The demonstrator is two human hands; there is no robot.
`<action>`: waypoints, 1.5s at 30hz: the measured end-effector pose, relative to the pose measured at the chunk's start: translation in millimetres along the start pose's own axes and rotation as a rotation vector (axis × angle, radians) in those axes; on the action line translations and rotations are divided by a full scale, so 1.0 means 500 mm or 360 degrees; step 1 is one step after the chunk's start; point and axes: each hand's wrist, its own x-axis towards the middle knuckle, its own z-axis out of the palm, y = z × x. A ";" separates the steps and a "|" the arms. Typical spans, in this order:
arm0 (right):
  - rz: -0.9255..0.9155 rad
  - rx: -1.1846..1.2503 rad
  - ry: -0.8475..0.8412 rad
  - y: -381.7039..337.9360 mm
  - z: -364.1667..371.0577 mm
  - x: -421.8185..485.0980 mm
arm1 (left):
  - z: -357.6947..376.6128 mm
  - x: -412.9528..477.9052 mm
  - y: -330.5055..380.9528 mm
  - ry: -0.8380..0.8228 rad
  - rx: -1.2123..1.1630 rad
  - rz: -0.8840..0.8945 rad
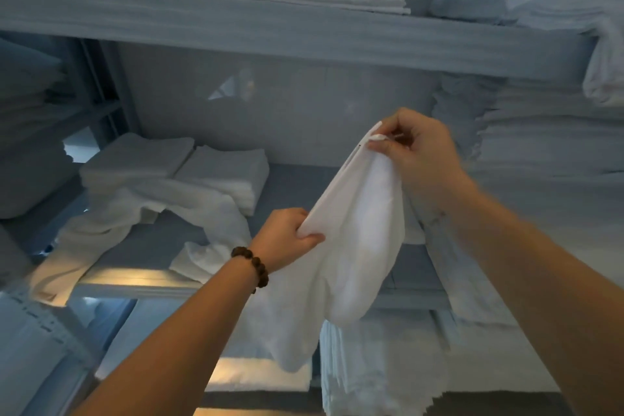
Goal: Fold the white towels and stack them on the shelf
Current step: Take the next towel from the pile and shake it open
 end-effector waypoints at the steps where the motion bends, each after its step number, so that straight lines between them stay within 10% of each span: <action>1: 0.0012 -0.0026 -0.0015 0.002 -0.009 -0.005 | 0.002 -0.011 -0.005 0.0033 0.0033 0.0002; 45: 0.0560 -0.0239 0.0510 -0.025 -0.068 -0.070 | 0.022 -0.232 -0.340 -0.0483 0.0114 -0.0415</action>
